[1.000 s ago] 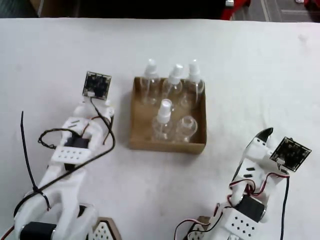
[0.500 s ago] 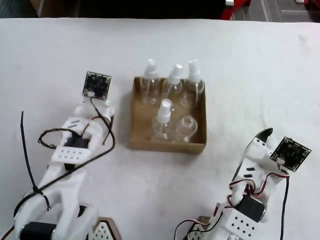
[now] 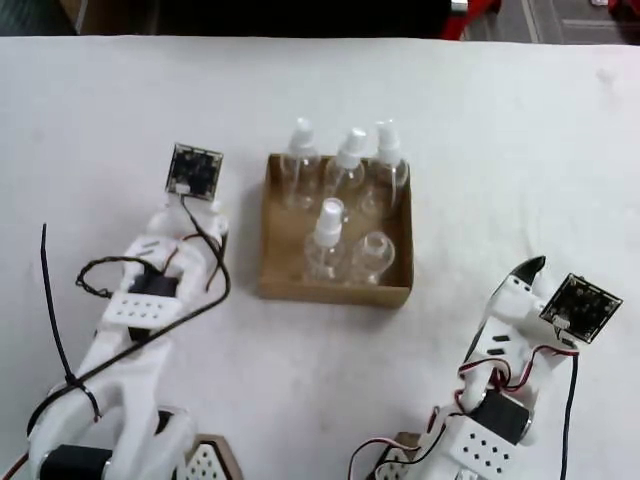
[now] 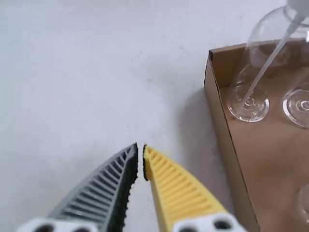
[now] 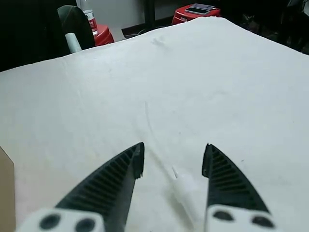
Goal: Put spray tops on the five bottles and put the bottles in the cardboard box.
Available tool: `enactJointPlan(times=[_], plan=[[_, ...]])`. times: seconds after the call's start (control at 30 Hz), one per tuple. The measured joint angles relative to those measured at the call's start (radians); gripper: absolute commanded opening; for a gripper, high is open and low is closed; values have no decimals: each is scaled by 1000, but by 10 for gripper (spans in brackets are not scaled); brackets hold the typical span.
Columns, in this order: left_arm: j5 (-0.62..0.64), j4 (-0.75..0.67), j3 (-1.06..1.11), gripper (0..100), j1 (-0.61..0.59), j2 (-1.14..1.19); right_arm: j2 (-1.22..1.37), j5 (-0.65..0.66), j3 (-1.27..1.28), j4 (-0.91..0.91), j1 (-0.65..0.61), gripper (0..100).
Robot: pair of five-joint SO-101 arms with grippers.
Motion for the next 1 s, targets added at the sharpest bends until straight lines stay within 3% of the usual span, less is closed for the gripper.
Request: enactJointPlan(times=[0.17,0.27,0.33,0.47,0.63,0.8,1.0], plan=[[0,94,83,24,0,-190,0,0,0,0,0,165],[0,87,193,24,0,-382,0,5,0,0,0,63],[0,63,285,24,0,-528,0,80,0,0,2,26],[0,31,470,24,0,-824,0,235,0,41,-49,147],[0,100,542,24,0,-1129,2,296,-38,172,-32,106],[0,255,539,24,38,-1264,14,333,-167,327,-12,125],[-74,279,539,24,81,-1283,282,336,-396,417,15,126]])
